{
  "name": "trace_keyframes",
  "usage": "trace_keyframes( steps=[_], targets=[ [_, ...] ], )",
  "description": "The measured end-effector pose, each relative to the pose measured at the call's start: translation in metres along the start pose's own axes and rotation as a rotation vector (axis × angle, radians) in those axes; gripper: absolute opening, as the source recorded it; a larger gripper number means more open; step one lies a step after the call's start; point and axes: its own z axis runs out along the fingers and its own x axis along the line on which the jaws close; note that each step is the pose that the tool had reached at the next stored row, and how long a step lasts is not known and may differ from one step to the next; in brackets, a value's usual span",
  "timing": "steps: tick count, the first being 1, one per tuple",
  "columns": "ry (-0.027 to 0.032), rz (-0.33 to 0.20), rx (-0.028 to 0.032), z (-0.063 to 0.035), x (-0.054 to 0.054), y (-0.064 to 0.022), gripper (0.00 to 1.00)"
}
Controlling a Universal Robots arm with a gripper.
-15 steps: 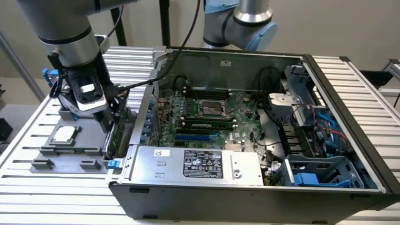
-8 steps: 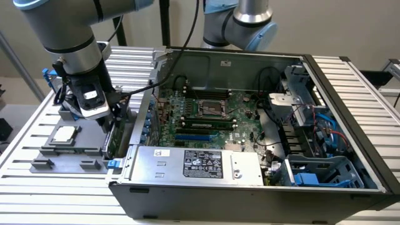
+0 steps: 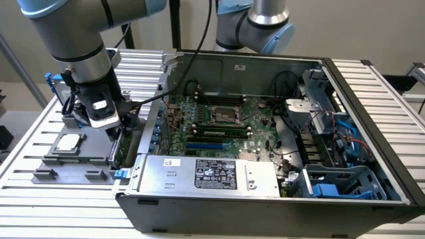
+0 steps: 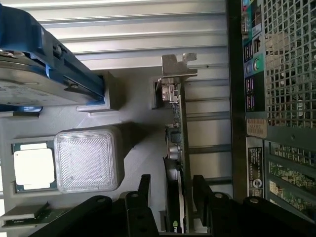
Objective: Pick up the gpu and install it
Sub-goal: 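Pick up the gpu and move the gpu toward the slot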
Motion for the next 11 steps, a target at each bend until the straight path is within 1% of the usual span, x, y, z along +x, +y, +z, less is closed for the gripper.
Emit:
trace_keyframes(
  steps=[2, 7, 9, 10, 11],
  targets=[
    [0.0, 0.0, 0.0001, 0.0022, 0.0, -0.0001, 0.48],
    [-0.0033, 0.0, -0.0004, 0.0106, 0.0002, -0.0005, 0.48],
    [-0.0031, 0.0, -0.0001, 0.0106, 0.0002, -0.0005, 0.48],
    [-0.0031, 0.0, -0.0001, 0.0106, 0.0003, -0.0005, 0.45],
    [-0.0031, 0.0, -0.0001, 0.0106, 0.0002, -0.0005, 0.45]
  ],
)
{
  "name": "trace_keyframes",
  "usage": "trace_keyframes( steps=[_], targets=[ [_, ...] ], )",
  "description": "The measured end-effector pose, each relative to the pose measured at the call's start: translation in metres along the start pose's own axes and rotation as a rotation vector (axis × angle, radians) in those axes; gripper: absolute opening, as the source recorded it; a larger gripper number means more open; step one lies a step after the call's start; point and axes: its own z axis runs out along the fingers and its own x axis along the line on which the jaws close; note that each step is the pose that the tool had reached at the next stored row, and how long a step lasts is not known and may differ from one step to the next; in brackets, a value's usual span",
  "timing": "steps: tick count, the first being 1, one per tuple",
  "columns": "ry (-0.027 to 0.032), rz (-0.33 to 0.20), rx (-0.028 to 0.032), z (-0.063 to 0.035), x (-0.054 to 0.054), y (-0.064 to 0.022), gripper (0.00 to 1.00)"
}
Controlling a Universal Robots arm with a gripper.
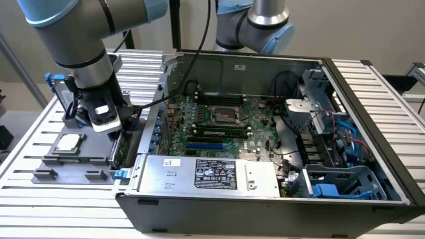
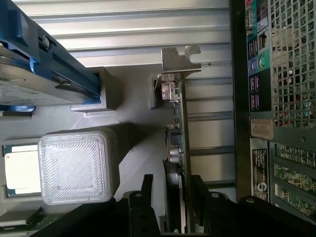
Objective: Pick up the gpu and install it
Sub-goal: 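Pick up the gpu and move the gpu toward the slot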
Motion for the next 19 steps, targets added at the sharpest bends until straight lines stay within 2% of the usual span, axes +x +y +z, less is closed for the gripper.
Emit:
trace_keyframes(
  steps=[1, 2, 8, 9, 19],
  targets=[
    [0.0, 0.0, 0.0, 0.0, 0.0, 0.0, 0.45],
    [-0.0001, 0.0, -0.0001, 0.0, 0.0, 0.0, 0.39],
    [-0.0003, 0.0, -0.0002, 0.0, 0.0, 0.0, 0.36],
    [-0.0003, 0.0, -0.0002, 0.0, 0.0, 0.0, 0.29],
    [0.0005, 0.0, 0.0, -0.0001, 0.0, 0.0, 0.28]
  ],
)
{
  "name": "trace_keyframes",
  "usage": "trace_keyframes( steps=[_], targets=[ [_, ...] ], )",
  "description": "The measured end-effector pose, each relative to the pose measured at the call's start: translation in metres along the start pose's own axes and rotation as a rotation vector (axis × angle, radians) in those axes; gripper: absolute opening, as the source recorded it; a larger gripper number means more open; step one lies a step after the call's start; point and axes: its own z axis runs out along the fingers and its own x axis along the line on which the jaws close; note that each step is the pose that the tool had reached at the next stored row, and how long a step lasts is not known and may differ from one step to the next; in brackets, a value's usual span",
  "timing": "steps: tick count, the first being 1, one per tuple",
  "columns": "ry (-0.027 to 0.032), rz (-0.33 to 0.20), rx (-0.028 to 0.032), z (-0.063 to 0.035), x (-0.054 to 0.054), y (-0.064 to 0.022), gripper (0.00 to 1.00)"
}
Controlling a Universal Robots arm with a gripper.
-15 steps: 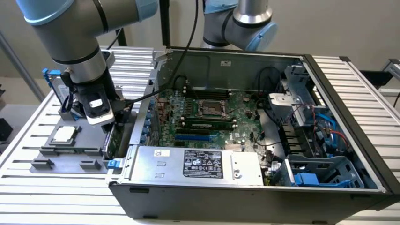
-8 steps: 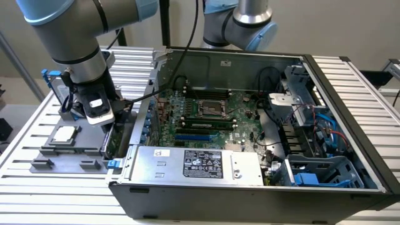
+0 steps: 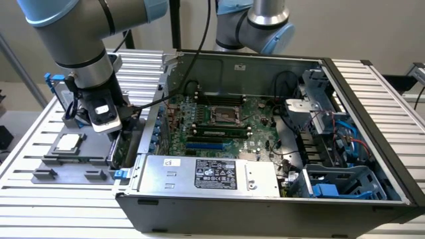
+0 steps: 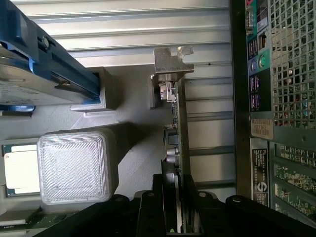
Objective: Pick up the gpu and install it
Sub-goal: 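Pick up the gpu and move the gpu toward the slot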
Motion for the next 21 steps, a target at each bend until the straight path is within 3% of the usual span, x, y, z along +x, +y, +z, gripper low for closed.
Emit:
trace_keyframes(
  steps=[12, 21],
  targets=[
    [0.0, 0.0, -0.0001, -0.0024, 0.0, 0.0001, 0.28],
    [0.0008, 0.0, -0.0002, -0.0194, -0.001, 0.001, 0.28]
  ],
)
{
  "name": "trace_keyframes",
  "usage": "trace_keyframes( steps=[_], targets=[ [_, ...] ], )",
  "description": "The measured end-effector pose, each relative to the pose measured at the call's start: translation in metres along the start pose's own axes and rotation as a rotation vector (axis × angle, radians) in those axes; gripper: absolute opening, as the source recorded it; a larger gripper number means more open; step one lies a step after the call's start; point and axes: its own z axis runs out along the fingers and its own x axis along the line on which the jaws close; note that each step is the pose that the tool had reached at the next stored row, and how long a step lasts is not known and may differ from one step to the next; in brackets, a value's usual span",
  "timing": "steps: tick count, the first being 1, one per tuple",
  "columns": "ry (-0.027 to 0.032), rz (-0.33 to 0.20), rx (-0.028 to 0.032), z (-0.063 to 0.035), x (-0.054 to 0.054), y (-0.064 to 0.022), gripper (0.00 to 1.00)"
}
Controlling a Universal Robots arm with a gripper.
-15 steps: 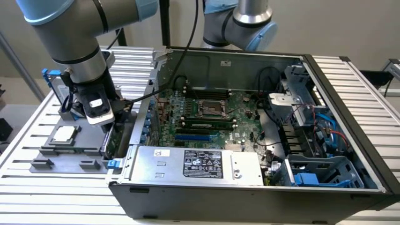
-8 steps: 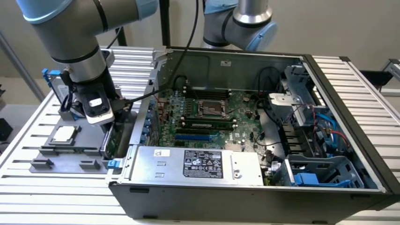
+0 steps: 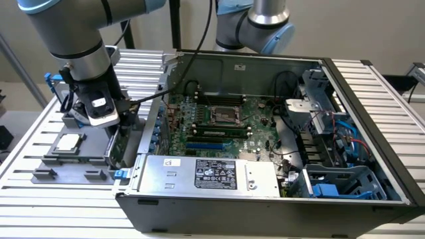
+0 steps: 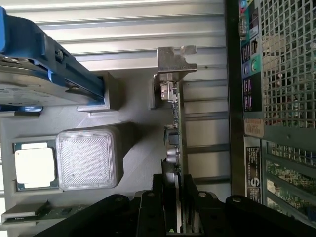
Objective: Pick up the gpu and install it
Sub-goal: 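Pick up the gpu and move the gpu toward the slot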
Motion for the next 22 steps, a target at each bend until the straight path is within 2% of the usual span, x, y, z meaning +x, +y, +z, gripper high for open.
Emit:
trace_keyframes(
  steps=[7, 22],
  targets=[
    [0.0011, 0.0, -0.0002, -0.0259, -0.001, 0.0013, 0.28],
    [0.0015, -0.003, -0.0007, -0.094, -0.003, 0.0046, 0.28]
  ],
)
